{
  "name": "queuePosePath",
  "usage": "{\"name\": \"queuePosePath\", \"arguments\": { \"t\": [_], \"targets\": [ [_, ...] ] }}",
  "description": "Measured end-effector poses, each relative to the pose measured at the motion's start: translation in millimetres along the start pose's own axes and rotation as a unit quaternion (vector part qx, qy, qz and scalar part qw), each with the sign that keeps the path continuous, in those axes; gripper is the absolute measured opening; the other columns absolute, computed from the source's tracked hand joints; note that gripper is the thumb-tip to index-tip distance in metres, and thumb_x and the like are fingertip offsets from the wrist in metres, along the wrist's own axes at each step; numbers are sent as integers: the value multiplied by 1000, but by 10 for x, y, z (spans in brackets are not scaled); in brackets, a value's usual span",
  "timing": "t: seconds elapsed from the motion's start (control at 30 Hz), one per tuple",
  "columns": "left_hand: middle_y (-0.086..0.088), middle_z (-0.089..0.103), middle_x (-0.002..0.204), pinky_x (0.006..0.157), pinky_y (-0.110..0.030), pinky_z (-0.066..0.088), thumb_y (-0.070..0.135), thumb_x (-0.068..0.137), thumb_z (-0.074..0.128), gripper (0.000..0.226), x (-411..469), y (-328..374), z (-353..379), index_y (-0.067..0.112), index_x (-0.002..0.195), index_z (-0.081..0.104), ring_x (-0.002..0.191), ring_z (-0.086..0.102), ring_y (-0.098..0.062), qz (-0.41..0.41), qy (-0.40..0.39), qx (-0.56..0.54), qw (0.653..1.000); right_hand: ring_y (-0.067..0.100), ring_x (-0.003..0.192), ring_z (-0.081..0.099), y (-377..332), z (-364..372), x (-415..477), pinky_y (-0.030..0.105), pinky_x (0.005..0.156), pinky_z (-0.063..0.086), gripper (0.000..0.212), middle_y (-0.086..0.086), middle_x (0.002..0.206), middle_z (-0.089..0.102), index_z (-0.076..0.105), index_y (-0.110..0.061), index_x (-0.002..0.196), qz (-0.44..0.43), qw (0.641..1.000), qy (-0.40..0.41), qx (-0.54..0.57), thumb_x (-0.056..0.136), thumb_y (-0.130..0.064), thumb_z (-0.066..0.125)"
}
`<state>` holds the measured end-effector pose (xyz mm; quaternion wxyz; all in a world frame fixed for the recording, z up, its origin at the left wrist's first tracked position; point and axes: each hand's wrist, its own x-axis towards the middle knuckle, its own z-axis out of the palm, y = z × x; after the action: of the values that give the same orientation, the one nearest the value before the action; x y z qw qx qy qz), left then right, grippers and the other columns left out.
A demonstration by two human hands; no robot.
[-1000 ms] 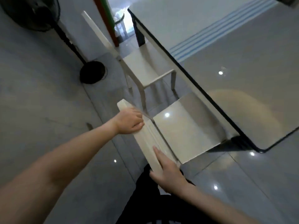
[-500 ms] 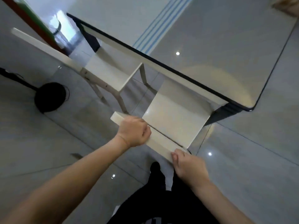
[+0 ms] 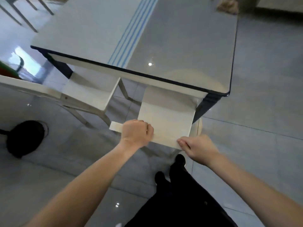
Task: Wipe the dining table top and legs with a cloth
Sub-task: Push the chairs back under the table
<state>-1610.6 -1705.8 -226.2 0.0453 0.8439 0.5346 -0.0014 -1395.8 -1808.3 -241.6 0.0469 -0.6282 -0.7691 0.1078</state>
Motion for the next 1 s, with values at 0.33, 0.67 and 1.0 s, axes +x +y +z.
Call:
{"name": "queuePosePath", "arguments": {
  "t": [0.33,0.67,1.0],
  "targets": [
    [-3,62,70,58,-28,37,39,95,28,52,480,475,-50,13,73,68,68,58,-26,-18,-23,0,1000,25,68,64,731,-334,221,31,59,40,96,1,71,65,61,-24,83,-16,1000,6,-14,80,-71,-22],
    [-3,58,62,62,-31,51,35,92,34,44,1138,-101,-187,16,61,58,61,59,-25,-7,-43,20,999,30,71,63,497,-284,918,32,57,33,67,9,75,67,69,-19,89,14,999,6,-47,100,-53,12],
    [0,55,55,61,-32,53,37,93,31,49,1155,94,-48,18,55,55,55,57,-20,-20,-44,6,999,24,56,53,842,-236,947,30,52,28,79,2,60,58,59,-16,69,-16,998,4,-57,86,-62,-4]
  ]
}}
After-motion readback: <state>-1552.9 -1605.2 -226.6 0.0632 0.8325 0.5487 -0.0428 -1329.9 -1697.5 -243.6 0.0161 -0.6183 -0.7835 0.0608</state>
